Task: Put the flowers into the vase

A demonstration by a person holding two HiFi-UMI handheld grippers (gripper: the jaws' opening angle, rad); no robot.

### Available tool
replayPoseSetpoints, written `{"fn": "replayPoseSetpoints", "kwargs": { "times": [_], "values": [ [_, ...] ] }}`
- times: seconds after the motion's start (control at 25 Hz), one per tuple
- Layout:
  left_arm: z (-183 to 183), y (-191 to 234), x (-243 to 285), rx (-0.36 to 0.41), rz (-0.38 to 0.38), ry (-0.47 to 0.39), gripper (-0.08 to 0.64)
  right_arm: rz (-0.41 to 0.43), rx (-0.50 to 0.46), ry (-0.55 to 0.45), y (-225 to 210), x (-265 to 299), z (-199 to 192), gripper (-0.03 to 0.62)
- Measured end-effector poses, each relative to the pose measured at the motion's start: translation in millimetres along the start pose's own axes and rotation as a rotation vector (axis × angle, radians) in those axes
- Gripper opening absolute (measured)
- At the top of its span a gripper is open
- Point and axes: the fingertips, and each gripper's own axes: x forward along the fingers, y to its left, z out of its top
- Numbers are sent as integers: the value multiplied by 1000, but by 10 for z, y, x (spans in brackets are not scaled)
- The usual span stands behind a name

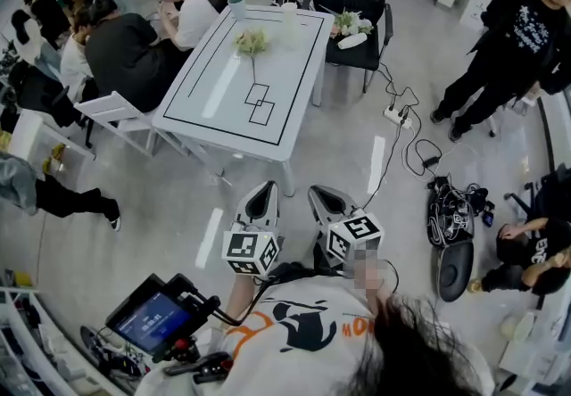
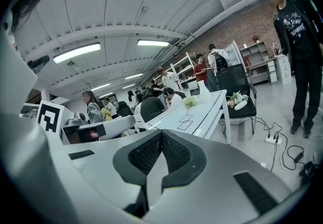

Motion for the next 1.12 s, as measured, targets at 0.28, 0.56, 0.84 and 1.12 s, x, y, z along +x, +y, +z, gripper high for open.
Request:
{"fn": "replayPoseSetpoints", "kwargs": {
  "times": [0.28,0.56,0.84,1.12],
  "values": [
    [251,100,787,-8,36,-28,11,39,-29,1,-579,414,532,12],
    [388,75,1585,-30,59,-67,11,67,-65,9,-1175,659,922,12],
    [459,134,1971,-38,104,-69,11,111,-65,40,-1488,888,1071,12],
    [509,455,2070,-42,164,-53,11,180,-44,83,-1459,1346,1123,12]
  ]
}}
